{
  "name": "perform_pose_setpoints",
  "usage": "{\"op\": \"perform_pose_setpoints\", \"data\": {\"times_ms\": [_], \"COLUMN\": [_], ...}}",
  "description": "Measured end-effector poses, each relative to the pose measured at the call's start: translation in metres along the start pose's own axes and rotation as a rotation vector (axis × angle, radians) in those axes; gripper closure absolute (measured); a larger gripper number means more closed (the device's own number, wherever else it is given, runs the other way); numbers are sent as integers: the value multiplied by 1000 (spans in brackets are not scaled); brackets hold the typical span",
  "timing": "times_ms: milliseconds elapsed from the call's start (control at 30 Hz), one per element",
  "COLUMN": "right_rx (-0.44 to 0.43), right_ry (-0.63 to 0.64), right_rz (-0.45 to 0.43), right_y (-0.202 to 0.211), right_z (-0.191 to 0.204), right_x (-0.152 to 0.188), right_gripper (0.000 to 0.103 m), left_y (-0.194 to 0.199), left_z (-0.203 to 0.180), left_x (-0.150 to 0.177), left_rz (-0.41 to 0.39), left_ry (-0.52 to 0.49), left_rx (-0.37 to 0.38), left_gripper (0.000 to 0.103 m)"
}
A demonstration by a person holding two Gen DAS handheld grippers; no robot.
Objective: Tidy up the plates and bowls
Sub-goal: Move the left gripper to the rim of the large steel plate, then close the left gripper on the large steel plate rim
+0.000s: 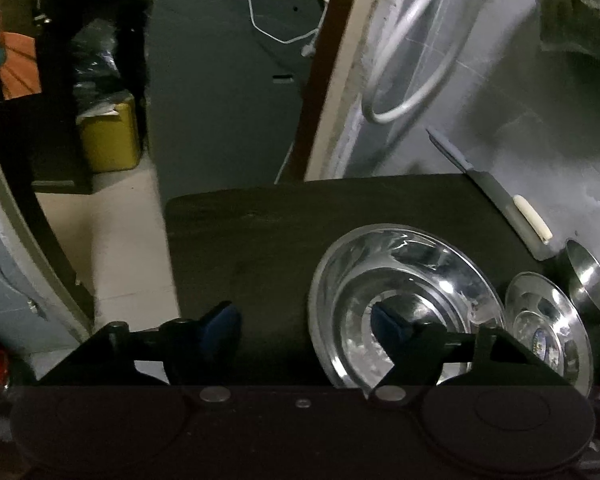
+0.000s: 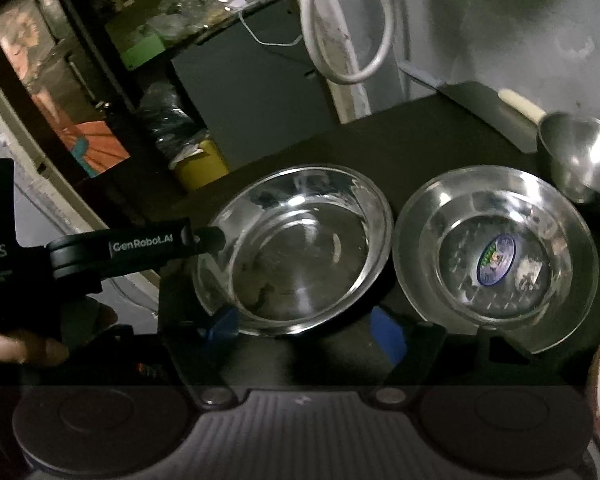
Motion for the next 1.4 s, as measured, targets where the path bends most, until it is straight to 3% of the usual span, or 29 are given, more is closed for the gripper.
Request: {"op": "perform_pose_setpoints", "data": {"times_ms": [600,833,1400], "right_rx": [35,41,1], "right_ry": [-81,-113,-31], "right_rz": [47,33,-50], "right_y": [-27,-31,10], "right_z": [0,-6,-15], "right_x": [-3,-6,3], "right_gripper": [64,75,77], "left_y": [-24,-23,18], "left_z": [0,0,-22], "left_x": [-1,1,26], "left_rz": [73,67,13], "left_ry": [-22,-40,-107], "left_rx": [28,25,49], "left_gripper": [86,91,89]}}
Point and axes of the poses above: each gripper's, at about its wrist camera, not at the fingertips, and y roughly against the way its jaws point, z to its left, x to its underside, the point moved 6 cm from there along -y, roughly the way its jaws point, and after that the axes turned 13 degrees about x, right-handed, at the moved point
